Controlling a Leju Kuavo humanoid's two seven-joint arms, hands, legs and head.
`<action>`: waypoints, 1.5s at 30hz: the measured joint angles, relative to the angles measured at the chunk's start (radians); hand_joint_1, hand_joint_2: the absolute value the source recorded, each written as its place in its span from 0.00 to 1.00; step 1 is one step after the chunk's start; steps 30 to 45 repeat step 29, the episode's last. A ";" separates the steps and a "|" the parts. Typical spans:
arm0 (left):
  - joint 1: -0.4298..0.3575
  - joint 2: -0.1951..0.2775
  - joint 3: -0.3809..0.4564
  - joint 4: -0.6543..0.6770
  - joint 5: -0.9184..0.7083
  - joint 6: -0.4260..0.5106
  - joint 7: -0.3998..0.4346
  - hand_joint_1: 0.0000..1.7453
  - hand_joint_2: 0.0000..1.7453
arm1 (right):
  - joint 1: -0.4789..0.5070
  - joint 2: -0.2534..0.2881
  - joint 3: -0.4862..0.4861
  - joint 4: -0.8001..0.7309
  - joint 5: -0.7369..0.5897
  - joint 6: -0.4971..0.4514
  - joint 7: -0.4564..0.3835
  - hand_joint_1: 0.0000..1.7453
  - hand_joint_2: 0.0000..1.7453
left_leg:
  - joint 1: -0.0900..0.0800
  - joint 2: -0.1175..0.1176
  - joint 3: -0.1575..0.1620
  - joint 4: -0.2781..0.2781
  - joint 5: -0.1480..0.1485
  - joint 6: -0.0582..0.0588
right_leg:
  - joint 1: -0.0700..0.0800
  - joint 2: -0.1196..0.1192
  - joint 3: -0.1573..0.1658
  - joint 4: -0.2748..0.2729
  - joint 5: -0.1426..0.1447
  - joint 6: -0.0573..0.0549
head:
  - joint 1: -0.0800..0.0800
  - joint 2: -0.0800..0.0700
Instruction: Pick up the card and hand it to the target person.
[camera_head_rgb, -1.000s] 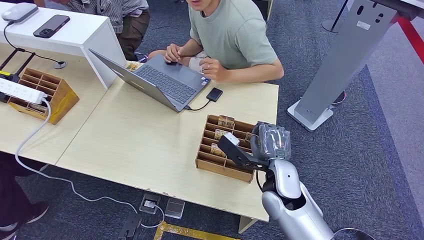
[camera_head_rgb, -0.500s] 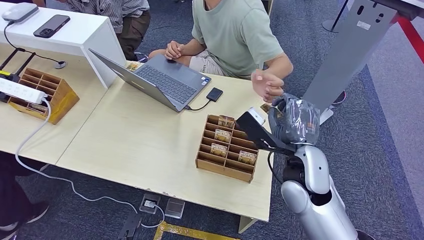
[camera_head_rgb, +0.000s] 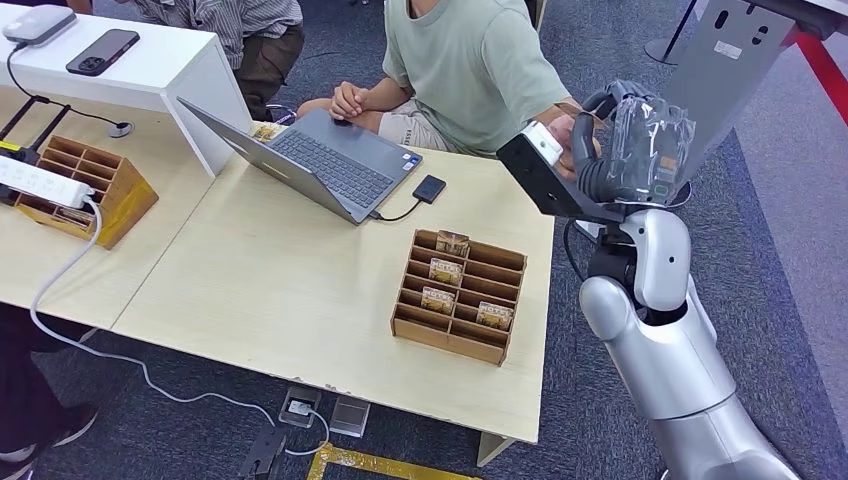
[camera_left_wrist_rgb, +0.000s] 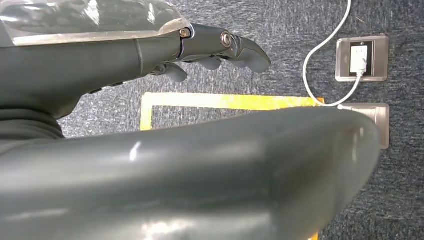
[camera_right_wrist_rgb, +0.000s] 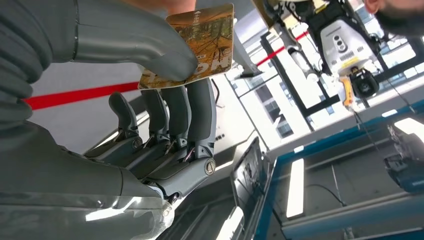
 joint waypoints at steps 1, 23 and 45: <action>0.000 0.000 0.000 0.000 -0.001 0.000 0.000 0.00 0.00 | -0.014 0.006 0.000 0.034 0.008 -0.011 -0.003 0.76 1.00 | 0.000 0.000 0.000 0.000 0.000 0.000 | 0.000 0.000 0.000 0.000 0.000 0.000 | 0.000 0.000; 0.000 -0.003 0.000 0.000 -0.003 0.003 0.000 0.00 0.00 | -0.094 0.102 0.002 0.424 0.043 -0.042 -0.036 0.00 1.00 | 0.000 0.000 0.000 0.000 0.000 0.000 | 0.000 0.000 0.000 0.000 0.000 0.000 | 0.000 0.000; 0.000 -0.004 0.000 0.000 -0.002 0.006 -0.001 0.00 0.00 | -0.091 0.119 -0.013 0.456 -0.111 -0.122 -0.179 0.00 1.00 | 0.000 0.000 0.000 0.000 0.000 0.000 | 0.000 0.000 -0.001 0.000 0.000 0.000 | 0.000 0.000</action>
